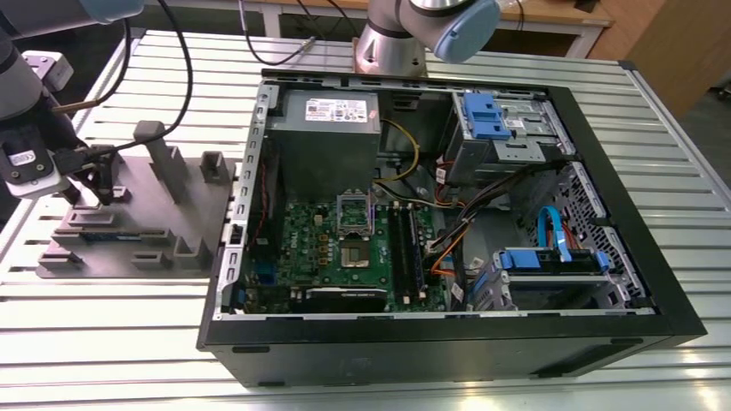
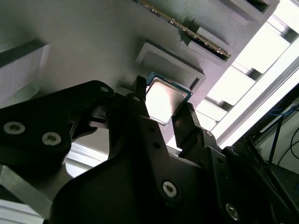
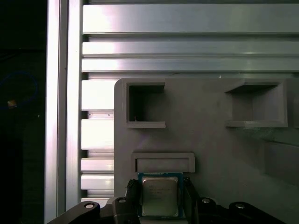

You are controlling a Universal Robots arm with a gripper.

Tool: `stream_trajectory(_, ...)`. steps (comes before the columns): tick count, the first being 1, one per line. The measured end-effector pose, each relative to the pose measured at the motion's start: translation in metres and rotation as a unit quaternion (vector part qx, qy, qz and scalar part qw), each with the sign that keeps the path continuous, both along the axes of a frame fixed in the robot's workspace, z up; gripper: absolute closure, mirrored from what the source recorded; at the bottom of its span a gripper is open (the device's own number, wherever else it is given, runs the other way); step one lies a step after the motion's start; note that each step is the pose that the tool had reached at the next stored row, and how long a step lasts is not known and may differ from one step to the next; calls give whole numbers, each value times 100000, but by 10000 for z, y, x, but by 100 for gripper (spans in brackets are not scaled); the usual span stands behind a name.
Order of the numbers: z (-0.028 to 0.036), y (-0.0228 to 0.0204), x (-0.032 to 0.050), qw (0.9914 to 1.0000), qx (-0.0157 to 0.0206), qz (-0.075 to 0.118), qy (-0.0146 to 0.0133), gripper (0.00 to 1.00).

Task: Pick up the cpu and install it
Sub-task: 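Pick up the cpu and move it towards the insertion slot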

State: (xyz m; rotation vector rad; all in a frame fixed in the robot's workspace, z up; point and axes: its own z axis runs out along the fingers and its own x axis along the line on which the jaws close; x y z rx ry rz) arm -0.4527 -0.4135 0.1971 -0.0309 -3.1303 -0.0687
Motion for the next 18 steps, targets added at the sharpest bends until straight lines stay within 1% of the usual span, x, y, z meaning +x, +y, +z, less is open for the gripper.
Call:
stream_trajectory(15, 22, 0, 0, 100000, -30, 0, -2, 53)
stream_trajectory(18, 40, 0, 0, 100000, -37, 0, 9, 53)
